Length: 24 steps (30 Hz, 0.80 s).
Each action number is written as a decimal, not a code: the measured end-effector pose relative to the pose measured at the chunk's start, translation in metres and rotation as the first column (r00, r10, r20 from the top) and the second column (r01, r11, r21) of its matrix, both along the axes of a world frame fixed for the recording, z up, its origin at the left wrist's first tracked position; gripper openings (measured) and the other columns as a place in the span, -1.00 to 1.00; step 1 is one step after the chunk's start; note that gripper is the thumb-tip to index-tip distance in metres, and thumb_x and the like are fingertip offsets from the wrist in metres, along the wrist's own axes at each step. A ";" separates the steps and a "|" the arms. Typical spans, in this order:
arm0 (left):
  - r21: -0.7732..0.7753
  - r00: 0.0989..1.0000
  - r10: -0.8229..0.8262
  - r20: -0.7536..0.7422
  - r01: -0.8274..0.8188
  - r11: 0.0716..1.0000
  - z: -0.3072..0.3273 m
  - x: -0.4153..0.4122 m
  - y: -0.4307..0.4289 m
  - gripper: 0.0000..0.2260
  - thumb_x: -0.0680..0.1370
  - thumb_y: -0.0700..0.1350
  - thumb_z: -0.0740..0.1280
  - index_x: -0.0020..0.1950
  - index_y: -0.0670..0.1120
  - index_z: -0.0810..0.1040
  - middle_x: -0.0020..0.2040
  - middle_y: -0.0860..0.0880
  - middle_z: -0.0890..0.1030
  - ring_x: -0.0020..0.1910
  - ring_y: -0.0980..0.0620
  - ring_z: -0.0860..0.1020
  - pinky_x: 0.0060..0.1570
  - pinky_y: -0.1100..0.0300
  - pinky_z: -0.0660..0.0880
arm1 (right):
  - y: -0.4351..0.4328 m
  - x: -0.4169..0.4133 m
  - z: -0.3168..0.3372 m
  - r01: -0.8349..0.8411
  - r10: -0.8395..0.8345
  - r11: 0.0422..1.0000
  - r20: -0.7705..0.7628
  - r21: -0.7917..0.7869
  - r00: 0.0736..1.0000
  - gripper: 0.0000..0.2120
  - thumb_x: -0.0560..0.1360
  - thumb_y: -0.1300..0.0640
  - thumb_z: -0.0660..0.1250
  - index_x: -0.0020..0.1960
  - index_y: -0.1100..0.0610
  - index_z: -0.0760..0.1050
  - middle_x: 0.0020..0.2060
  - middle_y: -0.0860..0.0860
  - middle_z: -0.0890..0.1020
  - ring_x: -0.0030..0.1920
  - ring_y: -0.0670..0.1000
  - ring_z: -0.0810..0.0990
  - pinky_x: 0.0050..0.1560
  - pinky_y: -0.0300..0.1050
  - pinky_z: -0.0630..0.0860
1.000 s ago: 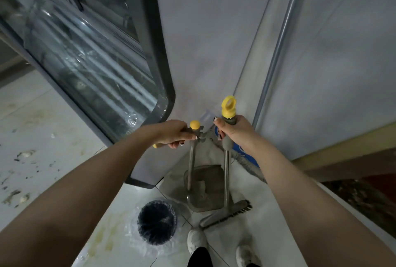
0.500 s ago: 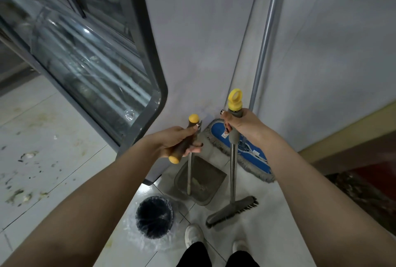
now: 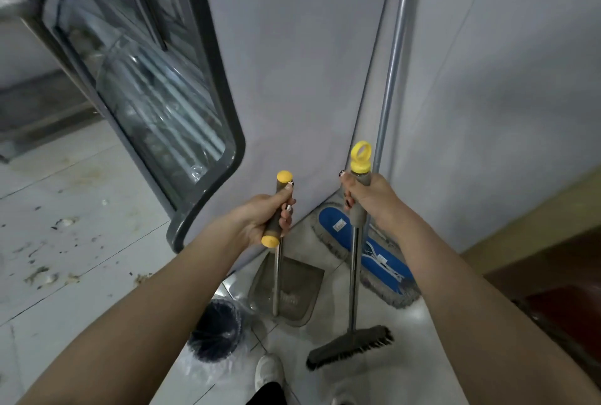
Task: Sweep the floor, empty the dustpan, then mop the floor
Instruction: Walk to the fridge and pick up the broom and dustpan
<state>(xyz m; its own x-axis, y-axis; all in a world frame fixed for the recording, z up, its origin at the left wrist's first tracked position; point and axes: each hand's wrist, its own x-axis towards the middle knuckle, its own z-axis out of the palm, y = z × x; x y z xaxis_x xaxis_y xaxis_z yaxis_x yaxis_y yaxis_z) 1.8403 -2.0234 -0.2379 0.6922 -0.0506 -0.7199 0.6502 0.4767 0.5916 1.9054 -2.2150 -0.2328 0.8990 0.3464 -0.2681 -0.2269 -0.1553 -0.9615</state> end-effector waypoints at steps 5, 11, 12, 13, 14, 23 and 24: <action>0.018 0.993 0.117 0.004 -0.117 0.993 0.014 -0.024 -0.036 -0.73 0.57 0.02 0.28 -0.19 -0.14 0.39 -0.53 0.01 0.40 -0.65 0.16 0.39 -0.64 0.41 0.35 | -0.033 -0.005 0.011 -0.073 0.077 0.995 0.047 -0.071 0.996 -0.69 0.51 -0.05 0.32 -0.28 0.13 0.41 -0.51 -0.01 0.48 -0.42 0.00 0.45 -0.17 -0.06 0.49; 0.046 0.967 0.255 0.028 -0.256 0.966 0.035 -0.067 -0.075 -0.72 0.57 0.01 0.29 -0.22 -0.14 0.39 -0.54 0.00 0.39 -0.65 0.15 0.37 -0.65 0.41 0.34 | -0.054 -0.027 0.030 -0.175 0.181 0.983 0.100 -0.061 0.978 -0.68 0.50 -0.02 0.35 -0.33 0.13 0.39 -0.60 -0.10 0.46 -0.54 -0.13 0.43 -0.39 -0.29 0.49; 0.047 0.961 0.275 0.032 -0.277 0.960 0.039 -0.076 -0.080 -0.72 0.57 0.01 0.29 -0.22 -0.15 0.39 -0.54 0.00 0.39 -0.65 0.15 0.37 -0.65 0.41 0.34 | -0.056 -0.034 0.033 -0.188 0.195 0.979 0.108 -0.072 0.975 -0.68 0.50 -0.01 0.35 -0.33 0.13 0.39 -0.60 -0.10 0.46 -0.56 -0.14 0.43 -0.42 -0.32 0.47; 0.046 0.958 0.286 0.035 -0.287 0.957 0.042 -0.083 -0.084 -0.72 0.57 0.01 0.29 -0.22 -0.15 0.39 -0.54 0.00 0.39 -0.65 0.14 0.38 -0.65 0.41 0.34 | -0.058 -0.038 0.035 -0.195 0.204 0.977 0.114 -0.080 0.972 -0.68 0.50 0.00 0.35 -0.33 0.13 0.39 -0.59 -0.09 0.46 -0.56 -0.14 0.42 -0.44 -0.34 0.46; 0.043 0.953 0.299 0.040 -0.300 0.953 0.046 -0.092 -0.089 -0.73 0.57 0.00 0.30 -0.21 -0.15 0.40 -0.54 0.00 0.39 -0.65 0.14 0.37 -0.65 0.40 0.34 | -0.061 -0.045 0.038 -0.204 0.213 0.976 0.119 -0.083 0.970 -0.69 0.51 0.01 0.35 -0.33 0.13 0.39 -0.57 -0.06 0.45 -0.57 -0.14 0.41 -0.44 -0.33 0.46; 0.021 0.908 0.411 0.075 -0.414 0.910 0.071 -0.185 -0.122 -0.73 0.57 -0.02 0.30 -0.23 -0.15 0.39 -0.41 -0.01 0.37 -0.68 0.15 0.38 -0.66 0.43 0.33 | -0.096 -0.116 0.057 -0.232 0.245 0.969 0.190 -0.089 0.951 -0.69 0.51 0.01 0.35 -0.33 0.13 0.38 -0.52 -0.02 0.47 -0.55 -0.11 0.44 -0.35 -0.23 0.45; 0.025 0.907 0.416 0.072 -0.418 0.908 0.072 -0.198 -0.126 -0.73 0.57 -0.03 0.31 -0.23 -0.15 0.39 -0.40 -0.01 0.37 -0.68 0.15 0.38 -0.66 0.42 0.33 | -0.100 -0.126 0.059 -0.230 0.246 0.968 0.198 -0.097 0.949 -0.69 0.51 0.00 0.35 -0.32 0.13 0.39 -0.52 -0.02 0.47 -0.55 -0.12 0.44 -0.34 -0.23 0.47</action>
<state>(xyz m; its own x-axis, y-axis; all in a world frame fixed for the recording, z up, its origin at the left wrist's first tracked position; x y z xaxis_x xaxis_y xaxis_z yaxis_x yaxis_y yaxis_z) 1.6421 -2.1490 -0.1655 0.6886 0.2797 -0.6690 0.3573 0.6719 0.6487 1.7790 -2.3151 -0.1740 0.8310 0.5438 -0.1172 0.0277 -0.2509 -0.9676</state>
